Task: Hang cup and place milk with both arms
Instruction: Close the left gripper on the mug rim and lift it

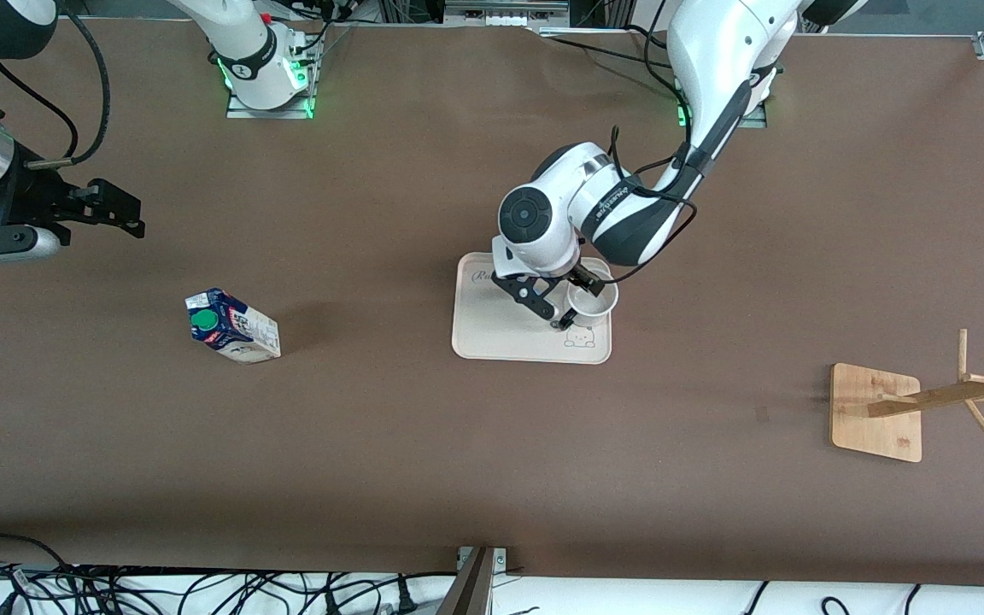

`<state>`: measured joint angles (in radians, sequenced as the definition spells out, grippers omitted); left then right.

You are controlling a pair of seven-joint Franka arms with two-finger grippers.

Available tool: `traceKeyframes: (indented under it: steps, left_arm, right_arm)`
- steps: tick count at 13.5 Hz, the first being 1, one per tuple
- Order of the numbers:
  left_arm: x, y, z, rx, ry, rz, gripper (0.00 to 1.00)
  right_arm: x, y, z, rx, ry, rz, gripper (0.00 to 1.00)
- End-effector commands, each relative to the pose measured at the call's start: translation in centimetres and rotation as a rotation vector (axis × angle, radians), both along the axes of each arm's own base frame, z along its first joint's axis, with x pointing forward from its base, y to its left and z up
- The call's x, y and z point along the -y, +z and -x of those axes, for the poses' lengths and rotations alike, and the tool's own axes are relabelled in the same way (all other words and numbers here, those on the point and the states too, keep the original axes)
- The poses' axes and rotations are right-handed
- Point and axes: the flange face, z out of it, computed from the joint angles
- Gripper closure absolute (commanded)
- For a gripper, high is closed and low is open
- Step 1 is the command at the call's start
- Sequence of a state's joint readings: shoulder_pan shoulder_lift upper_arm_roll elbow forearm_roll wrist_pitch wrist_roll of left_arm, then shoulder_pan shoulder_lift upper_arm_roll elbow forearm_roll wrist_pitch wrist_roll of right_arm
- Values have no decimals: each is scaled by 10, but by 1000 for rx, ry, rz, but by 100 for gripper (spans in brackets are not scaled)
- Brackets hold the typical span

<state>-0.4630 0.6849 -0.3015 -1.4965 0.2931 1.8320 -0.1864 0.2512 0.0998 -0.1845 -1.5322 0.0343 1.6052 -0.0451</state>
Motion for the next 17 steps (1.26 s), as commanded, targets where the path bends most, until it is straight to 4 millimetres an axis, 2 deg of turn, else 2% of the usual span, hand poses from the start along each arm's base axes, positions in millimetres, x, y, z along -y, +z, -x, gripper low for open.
traceKeyframes:
  steps: [1,2,4,5,6,7,9,13,15,17]
  left_arm:
    - [7,-13,-2,29,-51,-45,1]
    - [12,-15,2,26,-70,-46,12]
    - [8,-20,3,12,-70,-52,43]
    - [7,-26,3,5,-71,-55,50]
    - [6,-30,1,4,-71,-56,67]
    - [6,-35,1,-2,-88,-56,80]
    - [5,-35,-2,-5,-161,-53,99]
    - [5,-19,-7,13,-155,-43,100]
    - [5,8,-15,50,-143,-26,100]
    - [-3,50,-22,84,-98,-12,100]
  right_arm:
    - [2,1,-2,11,1,15,0]
    - [2,1,-2,11,1,15,0]
    - [1,1,-2,11,4,16,0]
    - [1,1,-2,11,4,16,0]
    - [1,1,-2,11,4,16,0]
    - [1,1,-2,11,4,15,0]
    - [1,1,-2,11,4,15,0]
    - [2,1,-2,11,3,15,0]
    - [1,1,-2,11,4,16,0]
    - [2,1,-2,11,3,16,0]
